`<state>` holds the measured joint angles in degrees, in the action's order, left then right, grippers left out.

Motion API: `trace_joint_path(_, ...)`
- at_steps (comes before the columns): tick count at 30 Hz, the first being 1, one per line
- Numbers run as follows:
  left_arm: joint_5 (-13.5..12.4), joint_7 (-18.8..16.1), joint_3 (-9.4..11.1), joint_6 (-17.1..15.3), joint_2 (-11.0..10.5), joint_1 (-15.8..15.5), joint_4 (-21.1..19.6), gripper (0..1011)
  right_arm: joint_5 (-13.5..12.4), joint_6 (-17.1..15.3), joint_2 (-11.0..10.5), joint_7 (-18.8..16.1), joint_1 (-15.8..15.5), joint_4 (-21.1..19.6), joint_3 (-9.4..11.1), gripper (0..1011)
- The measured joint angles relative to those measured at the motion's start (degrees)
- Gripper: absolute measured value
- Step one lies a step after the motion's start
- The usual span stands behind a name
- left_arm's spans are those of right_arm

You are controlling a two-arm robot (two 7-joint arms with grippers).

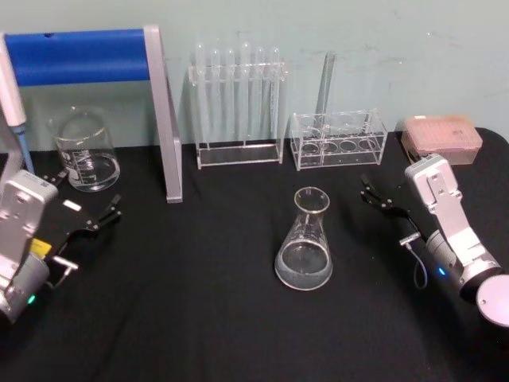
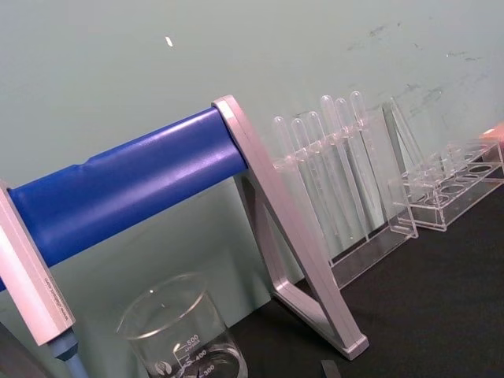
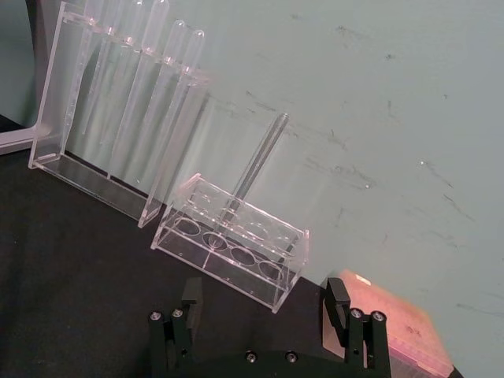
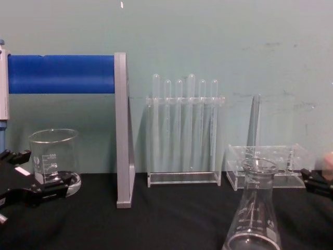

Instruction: Grasp the erlenmeyer flask with one hand, shake it three times, then place it back.

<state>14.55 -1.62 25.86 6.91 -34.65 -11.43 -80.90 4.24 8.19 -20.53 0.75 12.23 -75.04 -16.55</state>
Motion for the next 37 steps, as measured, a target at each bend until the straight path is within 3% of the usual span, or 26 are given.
trace_joint_path(37,0.0,0.0,0.0,0.0,0.0,0.0,0.0,1001,0.0,0.0,0.0,0.0,0.0,0.0,0.0,1000)
